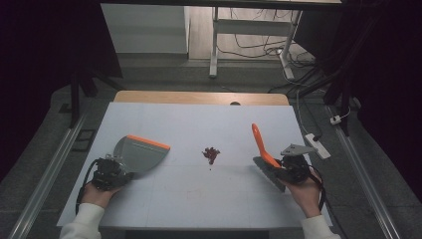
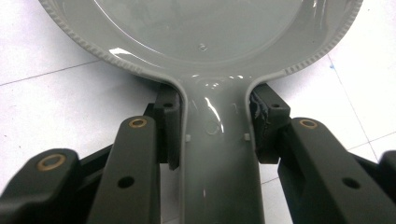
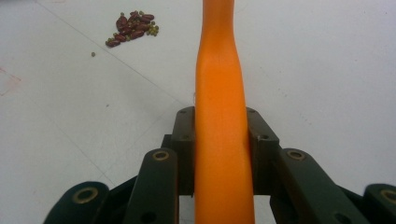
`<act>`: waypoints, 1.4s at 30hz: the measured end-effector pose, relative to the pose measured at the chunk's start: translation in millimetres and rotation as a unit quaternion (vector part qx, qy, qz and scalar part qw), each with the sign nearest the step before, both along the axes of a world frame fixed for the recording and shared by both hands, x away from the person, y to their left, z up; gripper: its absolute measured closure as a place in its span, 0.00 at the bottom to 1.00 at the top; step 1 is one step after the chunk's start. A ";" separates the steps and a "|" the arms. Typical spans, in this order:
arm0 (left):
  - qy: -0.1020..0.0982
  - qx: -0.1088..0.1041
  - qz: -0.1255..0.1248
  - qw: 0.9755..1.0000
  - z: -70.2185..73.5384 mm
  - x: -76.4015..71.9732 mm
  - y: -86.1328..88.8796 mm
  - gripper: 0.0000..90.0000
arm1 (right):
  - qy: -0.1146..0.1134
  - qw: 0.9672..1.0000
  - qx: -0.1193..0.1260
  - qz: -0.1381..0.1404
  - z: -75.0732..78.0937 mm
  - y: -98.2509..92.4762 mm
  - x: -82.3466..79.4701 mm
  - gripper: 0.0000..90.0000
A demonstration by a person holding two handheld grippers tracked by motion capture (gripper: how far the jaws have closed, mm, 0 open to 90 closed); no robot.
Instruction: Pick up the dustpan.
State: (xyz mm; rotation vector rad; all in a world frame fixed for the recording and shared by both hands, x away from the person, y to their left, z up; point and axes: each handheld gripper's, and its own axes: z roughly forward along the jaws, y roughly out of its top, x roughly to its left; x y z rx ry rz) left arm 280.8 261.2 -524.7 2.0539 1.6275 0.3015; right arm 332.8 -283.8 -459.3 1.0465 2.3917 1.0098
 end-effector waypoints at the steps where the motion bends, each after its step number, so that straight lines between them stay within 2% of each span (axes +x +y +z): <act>1: -0.001 -0.001 -0.001 1.000 -0.1 0.0 0.5 0.69 | 0.000 1.000 0.000 0.000 -0.1 0.1 0.0 0.78; 7: -0.009 0.000 -0.012 1.000 -1.7 1.0 4.1 0.69 | 0.004 1.000 0.010 0.002 1.0 0.6 -0.8 0.78; 14: -0.020 -0.012 -0.023 0.999 -2.2 3.0 9.9 0.69 | -0.001 1.000 0.008 0.001 1.1 0.7 -0.4 0.78; 22: -0.051 -0.019 -0.033 0.998 2.1 2.1 11.4 0.69 | -0.008 1.000 0.011 0.001 2.8 0.0 -1.7 0.78; 26: -0.072 -0.031 -0.047 0.996 4.3 3.5 12.2 0.69 | -0.011 1.000 0.017 -0.003 4.2 -1.4 -3.3 0.78; 31: -0.094 -0.032 -0.059 0.993 6.6 5.1 12.3 0.69 | -0.013 1.000 0.018 -0.004 4.6 -1.1 -4.2 0.78; 32: -0.098 -0.038 -0.063 0.992 7.0 6.8 12.8 0.69 | -0.013 1.000 0.028 0.000 5.8 -1.2 -4.5 0.78; 37: -0.108 -0.051 -0.074 0.990 10.2 8.8 17.1 0.69 | -0.014 0.999 0.033 -0.001 7.3 0.8 -5.5 0.78; 38: -0.111 -0.056 -0.075 0.989 11.0 8.4 18.1 0.69 | -0.015 0.999 0.032 -0.001 7.0 2.0 -5.7 0.78; 39: -0.114 -0.057 -0.075 0.989 11.5 7.9 18.9 0.69 | -0.018 1.000 0.020 0.002 6.8 3.0 -5.6 0.78; 42: -0.116 -0.059 -0.079 0.988 12.6 7.0 20.3 0.69 | -0.018 1.000 0.021 -0.001 7.2 2.9 -5.5 0.78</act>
